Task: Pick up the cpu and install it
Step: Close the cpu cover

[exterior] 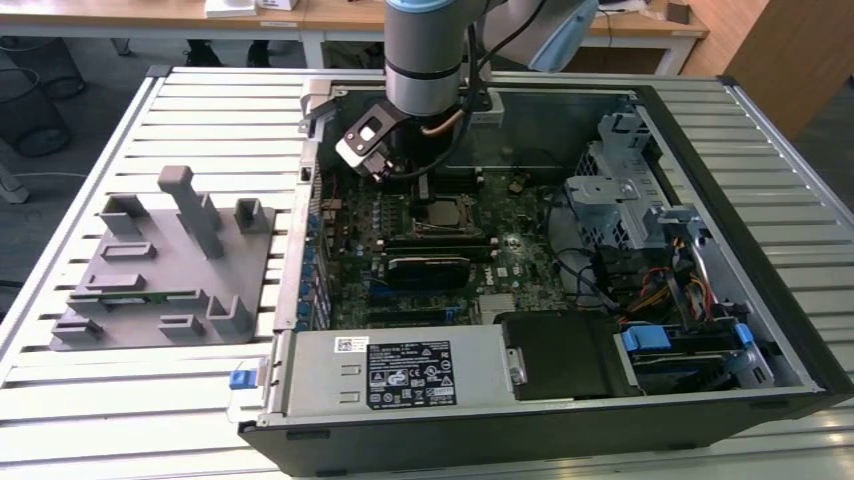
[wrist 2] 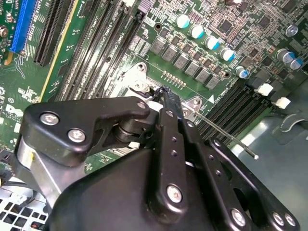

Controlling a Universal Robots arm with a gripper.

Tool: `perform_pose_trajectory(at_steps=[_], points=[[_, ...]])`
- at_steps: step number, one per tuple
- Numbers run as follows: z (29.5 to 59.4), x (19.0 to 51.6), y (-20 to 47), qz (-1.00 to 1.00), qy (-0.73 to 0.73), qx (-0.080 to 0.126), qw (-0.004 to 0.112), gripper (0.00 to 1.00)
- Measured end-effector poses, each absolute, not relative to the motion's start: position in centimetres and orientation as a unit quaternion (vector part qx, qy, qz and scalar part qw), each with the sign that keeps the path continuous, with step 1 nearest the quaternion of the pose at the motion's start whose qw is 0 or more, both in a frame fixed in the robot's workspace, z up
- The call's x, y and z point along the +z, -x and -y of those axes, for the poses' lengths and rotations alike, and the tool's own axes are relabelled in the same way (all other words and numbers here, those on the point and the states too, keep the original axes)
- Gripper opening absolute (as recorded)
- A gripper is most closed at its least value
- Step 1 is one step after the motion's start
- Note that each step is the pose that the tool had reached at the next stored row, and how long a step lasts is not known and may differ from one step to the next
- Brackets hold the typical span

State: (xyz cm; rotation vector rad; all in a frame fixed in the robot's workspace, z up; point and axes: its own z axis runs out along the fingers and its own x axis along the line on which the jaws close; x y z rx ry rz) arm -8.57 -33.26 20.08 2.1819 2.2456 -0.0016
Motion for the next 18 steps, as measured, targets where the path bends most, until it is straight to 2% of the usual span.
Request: perform_pose_trajectory(at_steps=[18], points=[[33.4,20.4,6.9,-0.717,-0.697,-0.001,0.005,0.11]])
